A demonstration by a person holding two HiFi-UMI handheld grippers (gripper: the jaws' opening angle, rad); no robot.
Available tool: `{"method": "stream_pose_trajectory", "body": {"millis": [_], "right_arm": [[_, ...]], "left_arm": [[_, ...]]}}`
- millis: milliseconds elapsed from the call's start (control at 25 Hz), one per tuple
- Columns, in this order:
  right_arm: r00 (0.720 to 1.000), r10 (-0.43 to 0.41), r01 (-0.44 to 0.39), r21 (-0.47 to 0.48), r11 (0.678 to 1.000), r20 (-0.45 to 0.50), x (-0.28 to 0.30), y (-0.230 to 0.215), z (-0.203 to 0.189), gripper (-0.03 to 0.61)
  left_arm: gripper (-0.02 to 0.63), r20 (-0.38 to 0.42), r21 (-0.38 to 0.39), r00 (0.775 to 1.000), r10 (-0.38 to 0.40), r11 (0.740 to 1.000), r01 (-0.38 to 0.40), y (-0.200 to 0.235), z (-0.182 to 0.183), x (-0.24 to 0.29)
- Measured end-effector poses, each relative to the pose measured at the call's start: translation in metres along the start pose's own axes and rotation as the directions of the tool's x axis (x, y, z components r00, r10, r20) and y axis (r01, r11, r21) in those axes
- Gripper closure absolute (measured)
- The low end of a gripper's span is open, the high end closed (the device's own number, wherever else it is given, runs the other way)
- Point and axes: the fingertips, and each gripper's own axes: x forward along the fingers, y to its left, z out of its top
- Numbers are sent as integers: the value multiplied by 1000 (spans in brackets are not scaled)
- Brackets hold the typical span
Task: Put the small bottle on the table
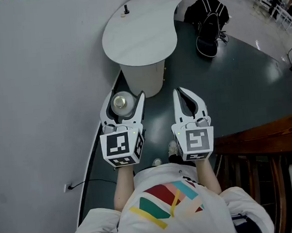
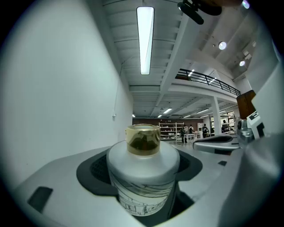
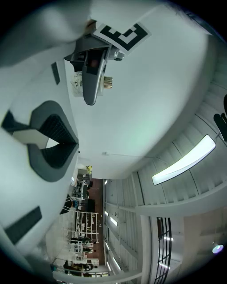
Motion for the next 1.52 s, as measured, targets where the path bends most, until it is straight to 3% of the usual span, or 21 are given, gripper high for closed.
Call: {"method": "stream_pose_trajectory", "body": {"millis": [600,1520], "right_arm": [[1000,24,-25,15,1000,13,20,-22,-3,567],[993,109,-109,-6,994,47,58,-89,-14,568]], "left_arm": [[259,-2,-12,999,-49,999,49,-21,-2,33],[261,27,-25,1000,-9,1000,10,-54,-3,102]]}}
